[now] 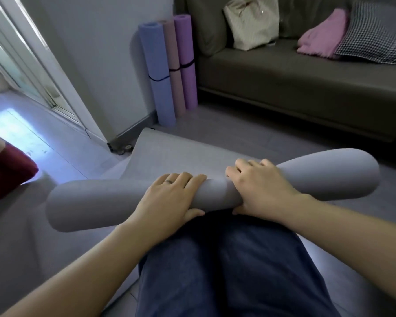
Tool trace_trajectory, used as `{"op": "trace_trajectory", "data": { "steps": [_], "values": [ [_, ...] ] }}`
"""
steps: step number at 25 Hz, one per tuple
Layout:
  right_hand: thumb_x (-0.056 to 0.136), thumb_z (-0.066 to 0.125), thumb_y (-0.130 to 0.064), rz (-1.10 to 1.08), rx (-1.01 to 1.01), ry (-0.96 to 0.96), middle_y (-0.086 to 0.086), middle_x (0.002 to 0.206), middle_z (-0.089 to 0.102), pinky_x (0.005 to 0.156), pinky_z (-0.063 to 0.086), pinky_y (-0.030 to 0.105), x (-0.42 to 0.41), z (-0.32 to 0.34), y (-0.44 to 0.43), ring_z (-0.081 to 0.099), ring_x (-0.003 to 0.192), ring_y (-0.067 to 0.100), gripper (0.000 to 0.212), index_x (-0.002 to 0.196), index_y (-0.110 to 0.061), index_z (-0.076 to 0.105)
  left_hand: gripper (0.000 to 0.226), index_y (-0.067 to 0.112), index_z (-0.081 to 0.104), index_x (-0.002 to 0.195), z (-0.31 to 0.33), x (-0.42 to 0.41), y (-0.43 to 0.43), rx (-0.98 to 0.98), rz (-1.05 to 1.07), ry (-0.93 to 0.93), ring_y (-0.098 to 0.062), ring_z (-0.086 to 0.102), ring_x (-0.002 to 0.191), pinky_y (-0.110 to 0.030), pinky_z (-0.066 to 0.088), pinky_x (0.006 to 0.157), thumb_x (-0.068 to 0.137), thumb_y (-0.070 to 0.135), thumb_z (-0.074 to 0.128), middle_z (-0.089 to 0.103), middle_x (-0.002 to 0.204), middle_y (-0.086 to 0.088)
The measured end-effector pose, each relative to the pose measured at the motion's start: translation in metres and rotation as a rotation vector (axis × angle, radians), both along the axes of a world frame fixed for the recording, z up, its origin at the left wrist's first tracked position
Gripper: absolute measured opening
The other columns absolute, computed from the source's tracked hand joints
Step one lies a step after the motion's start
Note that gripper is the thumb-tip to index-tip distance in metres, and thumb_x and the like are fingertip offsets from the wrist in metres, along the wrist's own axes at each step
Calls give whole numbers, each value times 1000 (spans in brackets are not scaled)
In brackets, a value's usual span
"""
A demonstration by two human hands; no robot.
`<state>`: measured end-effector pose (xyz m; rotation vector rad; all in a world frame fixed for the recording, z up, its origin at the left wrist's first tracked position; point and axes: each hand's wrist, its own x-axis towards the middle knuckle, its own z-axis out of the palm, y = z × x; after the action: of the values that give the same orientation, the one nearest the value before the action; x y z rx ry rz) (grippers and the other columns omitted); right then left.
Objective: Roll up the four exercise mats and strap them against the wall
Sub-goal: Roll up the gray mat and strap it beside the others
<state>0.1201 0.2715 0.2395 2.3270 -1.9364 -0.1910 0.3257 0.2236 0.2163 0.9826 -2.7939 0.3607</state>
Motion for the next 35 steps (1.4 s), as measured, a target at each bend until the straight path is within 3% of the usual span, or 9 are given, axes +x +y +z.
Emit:
{"op": "trace_trajectory", "data": {
  "steps": [3,6,8,11,15,19,22,28,35],
  "values": [
    [66,74,-61,-14,252,-140,-6,108,54,83,38,35,-4,-2,-1,49,105,20,69,117,-24,45,55,20,61,108,-5,-11,8,-39,6,21,-24,63,75,-35,51,69,62,43,80,63,85,0],
    [65,75,-58,-98,370,-350,-11,99,58,71,42,32,-10,0,0,56,93,17,59,111,-30,49,44,18,55,117,-13,-18,20,-208,-9,71,-30,58,88,-43,44,84,74,23,64,62,100,-7],
    [73,67,-57,-81,245,-317,-8,92,60,64,40,32,-11,-2,2,59,88,21,44,101,-28,49,50,19,46,129,-15,-20,20,-274,-52,89,-33,56,101,-51,41,96,80,21,51,59,115,-12],
    [85,55,-42,15,-111,-118,-2,88,66,61,30,32,-18,-5,-9,61,78,26,20,85,-25,44,75,17,45,135,-8,-24,4,-281,5,56,-33,56,106,-59,36,102,69,35,75,56,120,-12],
    [52,82,-26,151,-347,34,-4,50,56,52,21,25,-25,8,-30,38,37,22,39,60,-21,44,69,10,59,119,9,-37,-14,-279,99,51,-31,56,92,-47,46,88,63,46,79,59,106,-12],
    [79,68,-42,90,-152,-7,0,108,63,73,38,34,-22,10,-28,56,83,21,39,105,-19,51,38,13,61,86,13,-42,-23,-148,48,55,-26,57,68,-34,46,56,62,31,84,59,78,-5],
    [72,74,-45,96,-154,-25,8,131,49,101,39,46,-25,4,-16,51,115,28,84,140,-11,38,32,18,57,89,26,-45,-23,-25,112,67,-22,59,76,-30,40,57,69,30,81,59,84,2],
    [63,79,-46,260,-475,-17,10,102,60,74,49,43,-45,3,-29,58,88,30,65,109,-10,53,24,21,46,102,51,-52,-28,272,115,91,-20,48,83,-35,39,62,86,27,62,39,104,5],
    [50,85,-23,254,-509,69,1,53,49,48,21,26,-30,13,-38,46,44,22,38,69,-13,54,40,18,44,112,63,-48,-24,228,161,-87,-20,51,101,-31,39,74,86,42,62,40,106,2]
  ]
}}
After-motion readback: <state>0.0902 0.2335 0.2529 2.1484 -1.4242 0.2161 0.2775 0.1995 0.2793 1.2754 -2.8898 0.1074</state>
